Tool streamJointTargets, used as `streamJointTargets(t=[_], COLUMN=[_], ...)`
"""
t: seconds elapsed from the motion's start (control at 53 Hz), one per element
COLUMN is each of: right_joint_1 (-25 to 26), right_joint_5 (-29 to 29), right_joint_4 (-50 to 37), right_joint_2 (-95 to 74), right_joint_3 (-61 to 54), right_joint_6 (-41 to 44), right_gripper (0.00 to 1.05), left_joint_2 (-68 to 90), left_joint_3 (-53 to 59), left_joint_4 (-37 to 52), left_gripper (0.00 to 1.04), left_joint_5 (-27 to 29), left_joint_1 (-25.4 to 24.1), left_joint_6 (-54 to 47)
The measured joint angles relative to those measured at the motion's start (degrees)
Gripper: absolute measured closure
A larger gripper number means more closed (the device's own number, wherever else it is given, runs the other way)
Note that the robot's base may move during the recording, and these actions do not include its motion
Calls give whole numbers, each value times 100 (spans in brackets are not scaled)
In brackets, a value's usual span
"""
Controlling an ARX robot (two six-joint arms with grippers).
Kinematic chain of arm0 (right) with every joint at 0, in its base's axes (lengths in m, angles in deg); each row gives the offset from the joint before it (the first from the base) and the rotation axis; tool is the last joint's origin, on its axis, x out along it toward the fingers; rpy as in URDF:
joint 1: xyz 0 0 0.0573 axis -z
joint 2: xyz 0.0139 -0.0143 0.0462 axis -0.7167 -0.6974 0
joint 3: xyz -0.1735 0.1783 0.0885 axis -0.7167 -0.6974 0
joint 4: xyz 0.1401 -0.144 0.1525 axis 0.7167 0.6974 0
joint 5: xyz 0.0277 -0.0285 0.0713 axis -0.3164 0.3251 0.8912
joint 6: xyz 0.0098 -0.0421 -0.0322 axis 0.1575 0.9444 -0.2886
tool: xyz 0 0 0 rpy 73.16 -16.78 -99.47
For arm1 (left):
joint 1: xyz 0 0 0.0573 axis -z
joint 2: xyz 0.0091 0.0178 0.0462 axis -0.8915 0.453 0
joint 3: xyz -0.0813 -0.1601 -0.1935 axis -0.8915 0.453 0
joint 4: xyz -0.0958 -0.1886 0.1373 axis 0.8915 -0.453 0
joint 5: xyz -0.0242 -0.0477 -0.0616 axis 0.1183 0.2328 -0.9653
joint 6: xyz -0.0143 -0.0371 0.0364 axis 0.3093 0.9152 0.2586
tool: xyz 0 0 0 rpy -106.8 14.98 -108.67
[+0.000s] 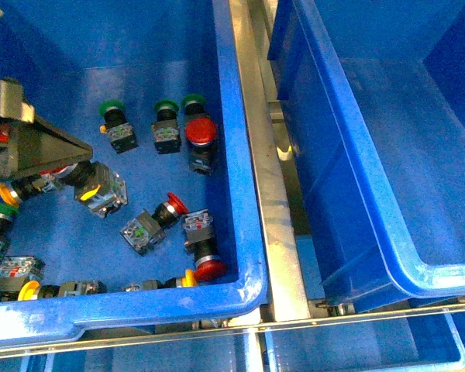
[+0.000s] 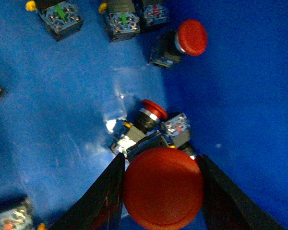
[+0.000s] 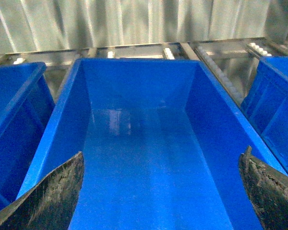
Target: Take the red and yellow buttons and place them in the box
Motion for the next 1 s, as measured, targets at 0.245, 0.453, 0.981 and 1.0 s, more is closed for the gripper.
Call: streamJointTargets(t=[0.245, 0.453, 0.981, 1.0], right_joint_1=[0, 0, 0, 0], right_joint_5=[0, 0, -2, 0], right_joint_4=[0, 0, 0, 0], right_joint_2=[0, 0, 0, 0], right_joint_3=[0, 0, 2, 0], right_joint_6=[0, 0, 0, 0], right_gripper=[7, 7, 7, 7], left_joint_2=[-922, -1390, -903, -879], left_joint_3=[214, 254, -238, -269], left_joint_4=[-256, -37, 857, 866], left_gripper=[69, 69, 69, 69], left_joint_5=[-964, -1316, -704, -686], left_joint_1=[11, 186, 1572, 1641], left_joint_6=[1493, 2798, 4454, 4494])
